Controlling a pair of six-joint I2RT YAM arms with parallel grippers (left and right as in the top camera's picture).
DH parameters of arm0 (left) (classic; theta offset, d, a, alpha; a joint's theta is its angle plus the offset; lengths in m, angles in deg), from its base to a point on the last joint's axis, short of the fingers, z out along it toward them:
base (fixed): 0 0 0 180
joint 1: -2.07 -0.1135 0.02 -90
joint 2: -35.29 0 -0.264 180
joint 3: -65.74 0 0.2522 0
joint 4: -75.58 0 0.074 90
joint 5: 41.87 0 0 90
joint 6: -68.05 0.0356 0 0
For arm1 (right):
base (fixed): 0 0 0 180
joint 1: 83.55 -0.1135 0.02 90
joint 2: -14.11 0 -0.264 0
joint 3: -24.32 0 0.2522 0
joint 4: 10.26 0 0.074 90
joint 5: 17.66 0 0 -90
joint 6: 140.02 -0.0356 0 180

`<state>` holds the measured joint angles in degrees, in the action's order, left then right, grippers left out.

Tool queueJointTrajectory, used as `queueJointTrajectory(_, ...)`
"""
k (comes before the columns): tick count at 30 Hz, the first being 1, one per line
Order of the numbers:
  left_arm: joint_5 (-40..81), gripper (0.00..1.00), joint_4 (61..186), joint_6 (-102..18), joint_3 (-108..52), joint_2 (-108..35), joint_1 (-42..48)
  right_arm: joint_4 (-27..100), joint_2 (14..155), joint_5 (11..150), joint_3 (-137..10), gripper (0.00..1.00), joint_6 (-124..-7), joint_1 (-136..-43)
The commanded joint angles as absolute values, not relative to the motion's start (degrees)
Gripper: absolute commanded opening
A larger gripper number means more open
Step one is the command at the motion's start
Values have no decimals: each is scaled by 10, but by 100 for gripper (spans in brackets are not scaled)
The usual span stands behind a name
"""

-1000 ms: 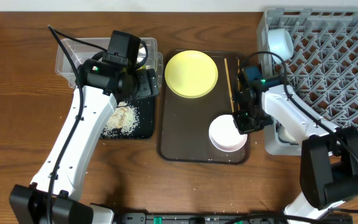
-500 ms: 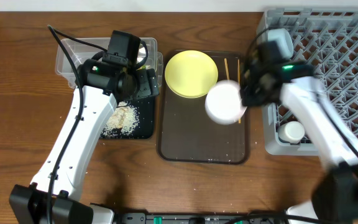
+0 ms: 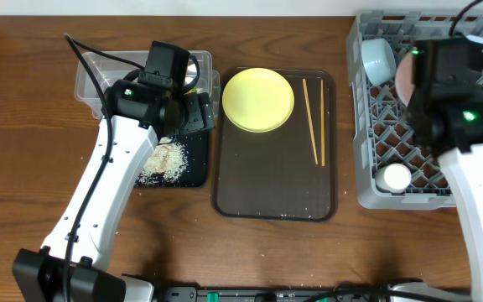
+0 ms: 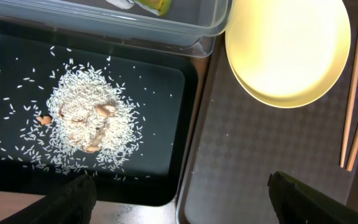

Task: Sort waste into correct bins and load items into the dishwasher rack
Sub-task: 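Carry the pink bowl with the right gripper and set it in the rack, then reach the right gripper to the yellow plate edge and grasp it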

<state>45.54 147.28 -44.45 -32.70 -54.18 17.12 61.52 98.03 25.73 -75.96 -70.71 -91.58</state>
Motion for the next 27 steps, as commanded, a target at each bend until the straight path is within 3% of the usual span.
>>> queueJointTrajectory(1, 462, 91, 1474, -443, -329, -543, 168, 613, 1033, 138, -751, 1, -739, -915)
queueJointTrajectory(11, 462, 91, 1474, -443, -329, -543, 168, 536, 1160, 26, -751, 1, -732, -921)
queueJointTrajectory(20, 462, 91, 1474, -443, -329, -543, 168, 431, 1223, -53, -751, 1, -642, -969)
queueJointTrajectory(27, 462, 91, 1474, -443, -329, -543, 168, 427, 1279, -100, -751, 1, -606, -993)
